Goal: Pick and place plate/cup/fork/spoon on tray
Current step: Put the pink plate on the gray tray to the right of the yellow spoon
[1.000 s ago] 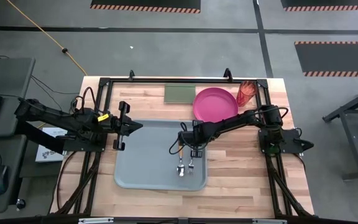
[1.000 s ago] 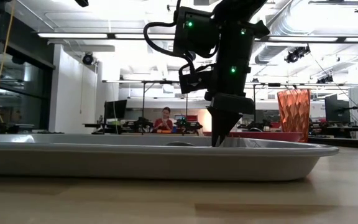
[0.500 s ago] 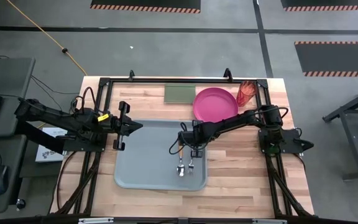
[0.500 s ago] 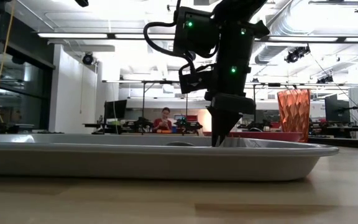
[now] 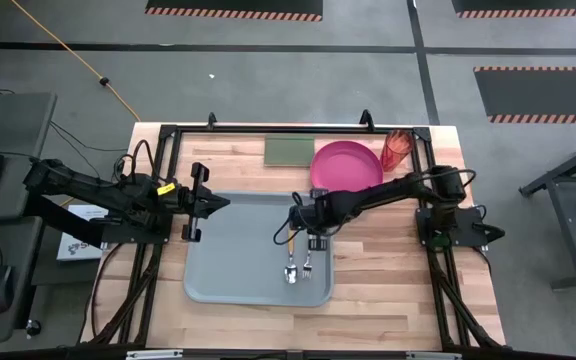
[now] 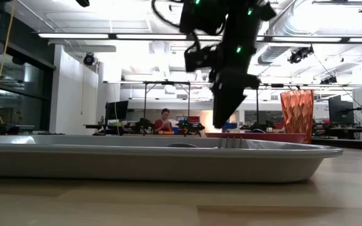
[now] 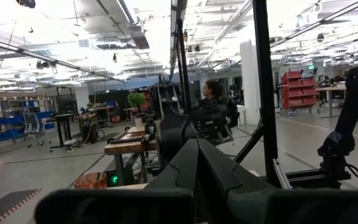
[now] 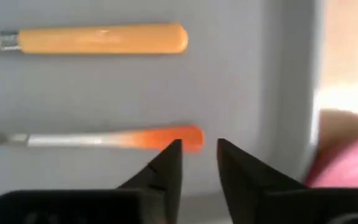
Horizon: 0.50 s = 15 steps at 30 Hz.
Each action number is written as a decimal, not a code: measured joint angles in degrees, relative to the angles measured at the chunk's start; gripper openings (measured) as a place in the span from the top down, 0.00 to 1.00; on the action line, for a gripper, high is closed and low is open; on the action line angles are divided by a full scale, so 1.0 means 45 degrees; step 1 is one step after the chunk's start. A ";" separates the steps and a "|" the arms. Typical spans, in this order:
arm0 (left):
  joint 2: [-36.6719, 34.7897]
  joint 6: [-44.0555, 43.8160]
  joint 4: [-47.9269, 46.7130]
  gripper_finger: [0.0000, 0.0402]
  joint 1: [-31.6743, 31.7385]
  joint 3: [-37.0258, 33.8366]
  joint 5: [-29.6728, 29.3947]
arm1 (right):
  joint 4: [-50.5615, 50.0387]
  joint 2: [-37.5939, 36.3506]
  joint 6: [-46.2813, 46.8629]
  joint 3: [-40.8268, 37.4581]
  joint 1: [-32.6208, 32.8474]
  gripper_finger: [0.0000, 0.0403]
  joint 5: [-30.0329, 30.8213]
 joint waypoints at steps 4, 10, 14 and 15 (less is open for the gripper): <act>0.0000 -0.0004 -0.0186 1.00 0.0000 0.0000 0.0000 | -0.1575 -0.0922 0.0797 -0.0162 0.0000 0.64 0.0233; 0.0000 -0.0005 -0.0329 1.00 0.0000 -0.0002 0.0000 | -0.2425 -0.2493 0.2764 -0.2261 -0.0005 0.54 0.1102; 0.0000 -0.0005 -0.0314 1.00 0.0000 -0.0005 0.0000 | -0.1833 -0.3506 0.3126 -0.4134 -0.0001 0.53 0.1590; 0.0005 -0.0005 -0.0287 1.00 0.0000 -0.0005 0.0000 | -0.1483 -0.3775 0.3177 -0.4569 -0.0010 0.53 0.1759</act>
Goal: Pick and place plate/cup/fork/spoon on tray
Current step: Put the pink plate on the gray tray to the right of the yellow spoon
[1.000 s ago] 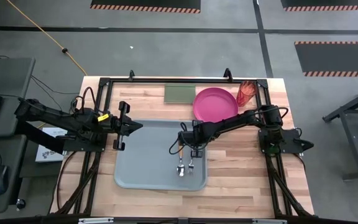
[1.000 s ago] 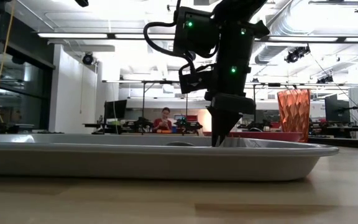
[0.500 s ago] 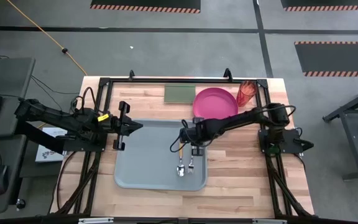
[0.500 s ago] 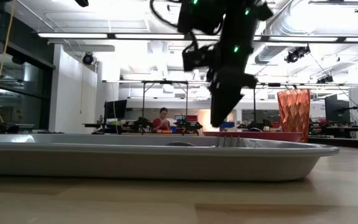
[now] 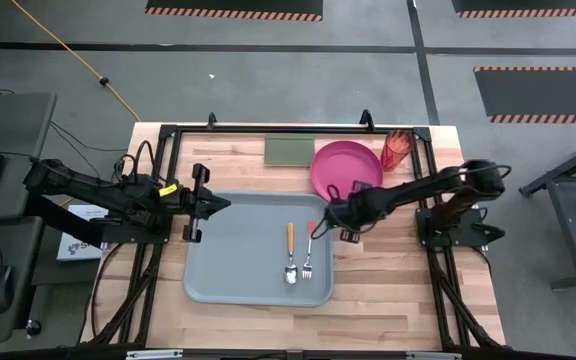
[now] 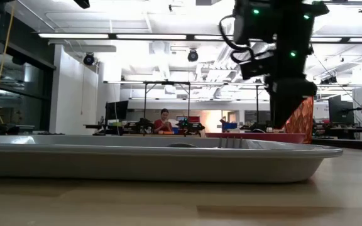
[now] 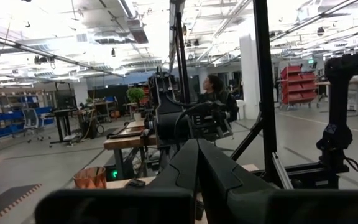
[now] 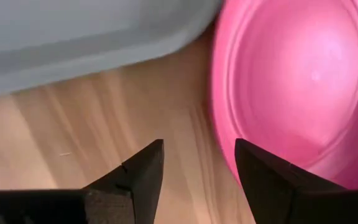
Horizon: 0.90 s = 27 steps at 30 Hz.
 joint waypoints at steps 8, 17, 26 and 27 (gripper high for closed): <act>-0.0005 0.0133 0.0380 1.00 0.0005 0.0000 -0.0029 | 0.2310 -0.0723 -0.1182 -0.2057 -0.0599 0.53 0.0360; -0.0005 0.0233 0.0361 1.00 0.0005 0.0000 -0.0029 | 0.3919 -0.0655 -0.2291 -0.2623 -0.1704 0.54 0.0416; -0.0029 -0.0593 0.0950 1.00 -0.0005 0.0000 0.0917 | 0.3913 -0.0655 -0.2439 -0.2623 -0.1918 0.84 -0.0249; -0.0055 -0.0673 0.1145 1.00 -0.0010 0.0000 0.1319 | 0.3928 -0.0655 -0.2378 -0.2623 -0.1918 0.90 -0.0265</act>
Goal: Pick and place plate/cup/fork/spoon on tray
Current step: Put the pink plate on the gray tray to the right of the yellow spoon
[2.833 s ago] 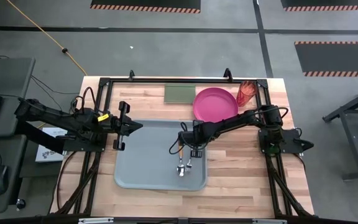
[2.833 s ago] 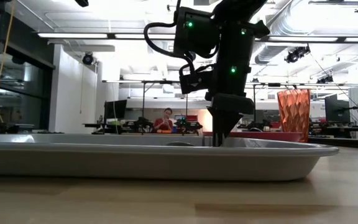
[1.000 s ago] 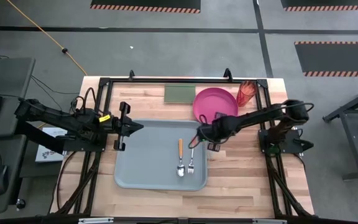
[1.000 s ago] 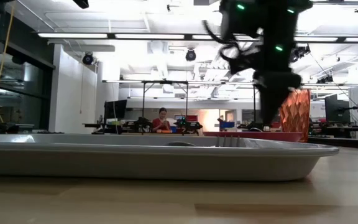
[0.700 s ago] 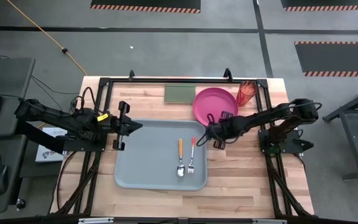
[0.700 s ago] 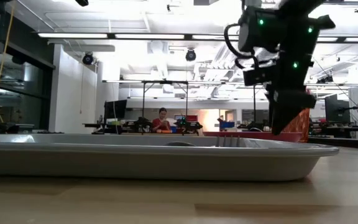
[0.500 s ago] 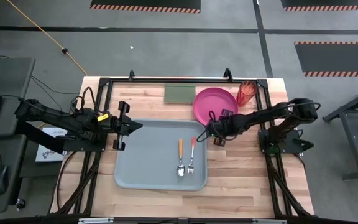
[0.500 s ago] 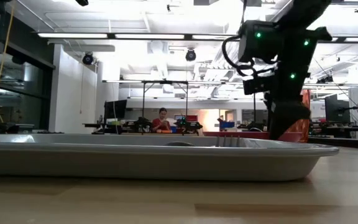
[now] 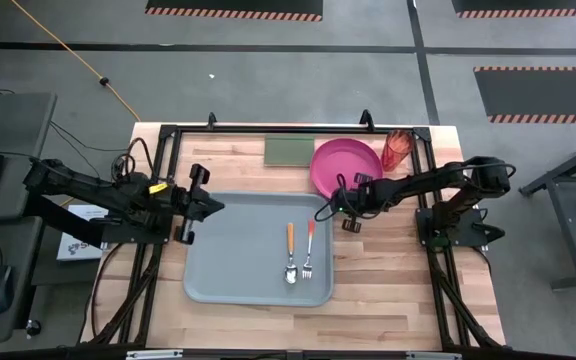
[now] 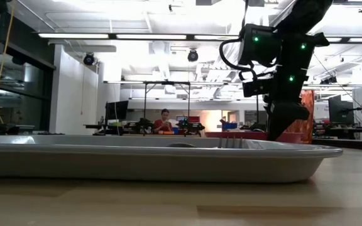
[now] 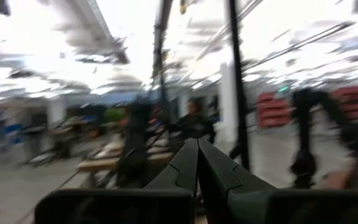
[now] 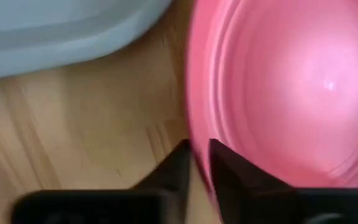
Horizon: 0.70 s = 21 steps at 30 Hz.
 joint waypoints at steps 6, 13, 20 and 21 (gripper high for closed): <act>-0.0479 -0.0010 0.0352 1.00 -0.0005 0.0000 0.1622 | 0.0858 0.0005 -0.0031 -0.0003 0.0060 0.95 -0.0335; -0.0588 -0.0012 0.0250 1.00 -0.0005 0.0000 0.1605 | 0.1096 0.0010 -0.0732 0.0900 0.0121 0.98 -0.0349; -0.0567 -0.0007 0.0197 1.00 -0.0005 0.0000 0.1595 | 0.0954 0.0019 -0.2051 0.3006 0.0281 0.99 0.0205; -0.0567 -0.0012 0.0196 1.00 -0.0005 0.0000 0.1595 | 0.1030 0.0019 -0.2256 0.3325 0.0390 0.99 0.0254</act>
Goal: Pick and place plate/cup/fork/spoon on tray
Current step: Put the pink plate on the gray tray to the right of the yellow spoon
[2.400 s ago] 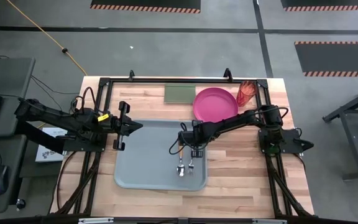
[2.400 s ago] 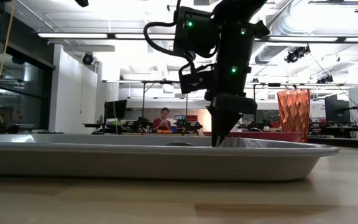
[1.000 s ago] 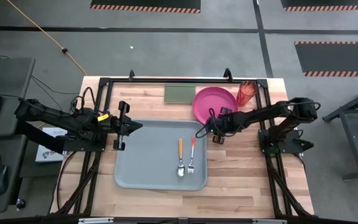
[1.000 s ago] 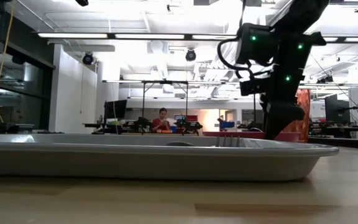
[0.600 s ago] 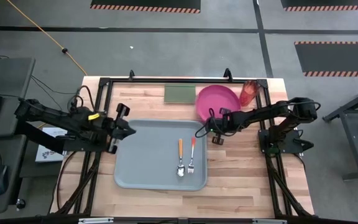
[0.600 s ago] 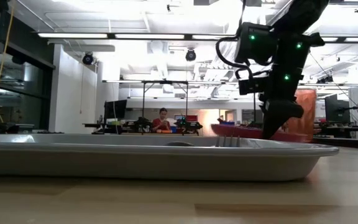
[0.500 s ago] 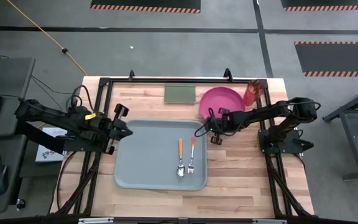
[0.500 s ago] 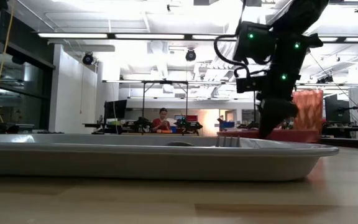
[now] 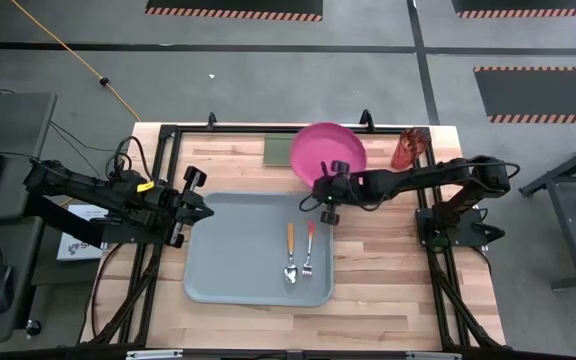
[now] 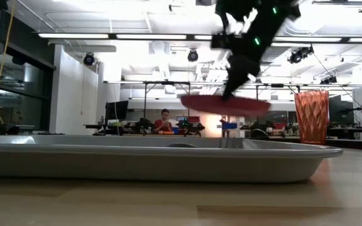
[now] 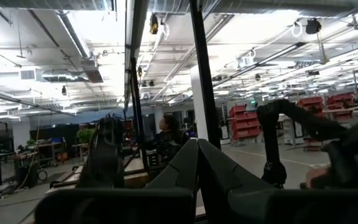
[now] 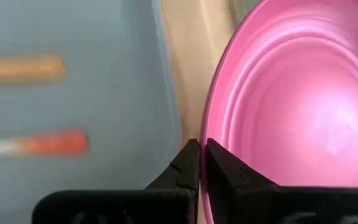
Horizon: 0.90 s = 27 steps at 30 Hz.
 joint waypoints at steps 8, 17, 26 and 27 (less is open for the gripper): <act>0.0000 0.0015 0.0000 1.00 0.0000 0.0000 -0.0068 | 0.1476 0.0604 -0.0968 0.1367 0.1565 1.00 -0.0093; -0.0002 0.0039 0.0063 1.00 0.0005 0.0000 -0.0300 | 0.1882 0.4746 -0.2317 0.4337 0.3081 1.00 -0.1584; -0.0005 0.0034 -0.0203 1.00 0.0005 0.0000 -0.0591 | 0.1447 0.8193 -0.3900 0.8562 0.3574 1.00 -0.2580; -0.0001 0.0039 -0.0291 1.00 0.0005 0.0000 -0.0756 | 0.1240 0.8448 -0.3905 0.8888 0.3569 1.00 -0.2732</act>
